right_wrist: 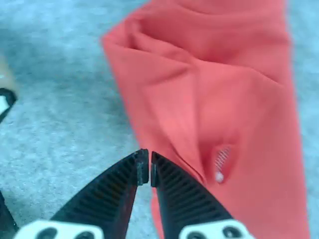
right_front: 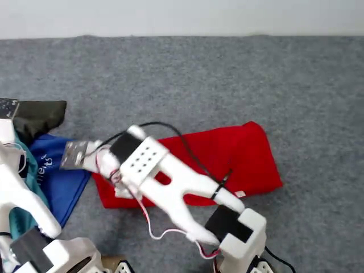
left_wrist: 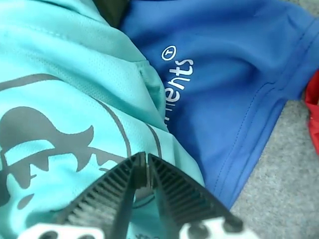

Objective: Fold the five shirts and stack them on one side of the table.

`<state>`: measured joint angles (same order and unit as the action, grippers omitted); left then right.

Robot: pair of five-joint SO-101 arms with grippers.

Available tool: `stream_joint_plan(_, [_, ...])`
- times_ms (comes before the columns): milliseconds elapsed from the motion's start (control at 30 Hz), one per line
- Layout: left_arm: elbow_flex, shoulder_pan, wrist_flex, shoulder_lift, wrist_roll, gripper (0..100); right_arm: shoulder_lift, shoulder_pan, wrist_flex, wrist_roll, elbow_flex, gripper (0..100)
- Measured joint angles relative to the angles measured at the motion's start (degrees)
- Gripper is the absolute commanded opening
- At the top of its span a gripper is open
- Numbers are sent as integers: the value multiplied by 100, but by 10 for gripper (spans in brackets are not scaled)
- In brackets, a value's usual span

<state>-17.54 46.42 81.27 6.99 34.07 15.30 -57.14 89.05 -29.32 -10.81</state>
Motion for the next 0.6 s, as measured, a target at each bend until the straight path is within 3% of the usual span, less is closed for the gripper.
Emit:
stream_joint_plan(167, [0, 0, 0, 0, 0, 17, 677, 62, -527, 0, 105, 10])
stream_joint_plan(333, [0, 0, 0, 0, 0, 17, 1310, 712, -1213, 0, 0, 10])
stream_joint_plan(600, [0, 0, 0, 0, 0, 17, 1697, 1477, -1284, 0, -932, 9])
